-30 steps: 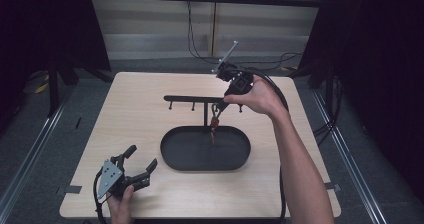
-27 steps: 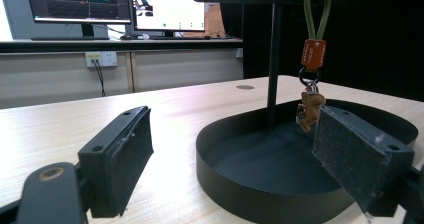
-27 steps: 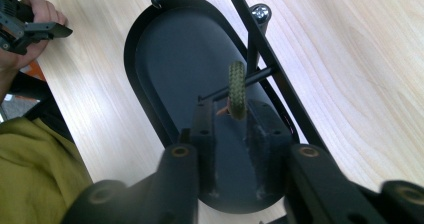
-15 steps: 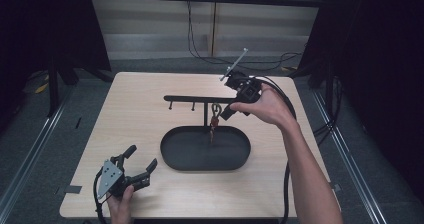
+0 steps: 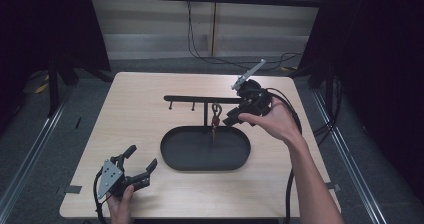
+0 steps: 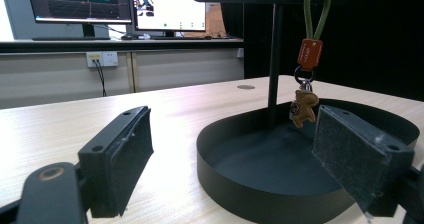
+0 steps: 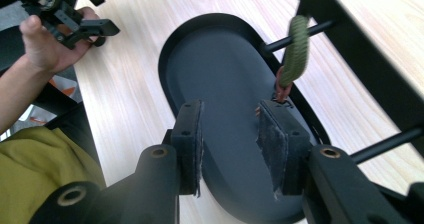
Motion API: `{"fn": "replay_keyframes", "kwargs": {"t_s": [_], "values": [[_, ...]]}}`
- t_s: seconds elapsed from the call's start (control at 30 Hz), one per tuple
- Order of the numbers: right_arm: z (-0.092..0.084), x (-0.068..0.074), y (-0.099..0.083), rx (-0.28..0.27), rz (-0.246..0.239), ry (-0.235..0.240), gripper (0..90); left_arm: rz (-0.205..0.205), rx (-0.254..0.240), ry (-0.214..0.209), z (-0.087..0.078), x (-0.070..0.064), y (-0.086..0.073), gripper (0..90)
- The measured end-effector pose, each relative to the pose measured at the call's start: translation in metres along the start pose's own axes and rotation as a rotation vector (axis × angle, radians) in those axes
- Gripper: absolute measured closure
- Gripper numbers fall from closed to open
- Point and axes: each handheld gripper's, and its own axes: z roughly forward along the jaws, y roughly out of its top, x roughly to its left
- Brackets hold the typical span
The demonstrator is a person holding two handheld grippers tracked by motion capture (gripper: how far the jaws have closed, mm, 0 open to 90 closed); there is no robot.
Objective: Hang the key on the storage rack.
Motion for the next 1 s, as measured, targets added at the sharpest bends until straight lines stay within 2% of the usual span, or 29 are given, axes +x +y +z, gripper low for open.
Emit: {"fn": "replay_keyframes", "kwargs": {"t_s": [0.03,0.07,0.1,0.17,0.23,0.3,0.33,0.4,0.63,0.67,0.73,0.83,1.0], "values": [[0.001,0.002,-0.003,-0.009,-0.001,-0.007,62.8,0.004,0.003,-0.001,0.0,0.0,0.0,15.8],[0.003,0.002,-0.005,-0.016,0.007,0.01,62.8,0.0,-0.001,0.0,0.0,0.0,0.0,15.8],[0.005,0.003,-0.007,-0.018,0.012,0.022,62.8,0.014,0.009,0.0,-0.001,0.001,0.0,15.8],[0.007,0.003,-0.011,-0.032,0.014,0.005,62.8,0.012,0.007,0.0,-0.001,0.001,0.0,15.8],[0.009,0.004,-0.015,-0.058,0.016,0.013,62.8,0.011,0.007,0.001,-0.001,0.001,0.0,15.8],[0.01,0.008,-0.02,-0.096,0.008,0.002,62.8,0.004,0.001,0.0,0.0,0.0,0.0,15.8],[0.01,0.008,-0.02,-0.096,0.008,0.002,62.8,0.004,0.001,0.0,0.0,0.0,0.0,15.8],[0.013,0.014,-0.028,-0.153,-0.009,-0.015,62.7,0.006,0.002,0.0,0.0,0.0,0.0,15.8],[0.022,0.024,-0.047,-0.235,-0.022,-0.041,61.7,0.004,0.001,0.0,0.0,0.0,0.0,15.8],[0.022,0.024,-0.047,-0.235,-0.022,-0.041,61.7,0.004,0.001,0.0,0.0,0.0,0.0,15.8],[0.024,0.025,-0.057,-0.282,-0.014,-0.054,60.9,-0.002,0.0,0.0,0.0,0.0,0.0,15.8],[0.028,0.027,-0.067,-0.323,-0.008,-0.057,60.1,0.006,0.002,0.001,0.0,0.0,0.0,15.8],[0.034,0.031,-0.083,-0.373,-0.001,-0.074,59.3,0.005,0.002,0.001,0.0,0.0,0.0,15.8]]}}
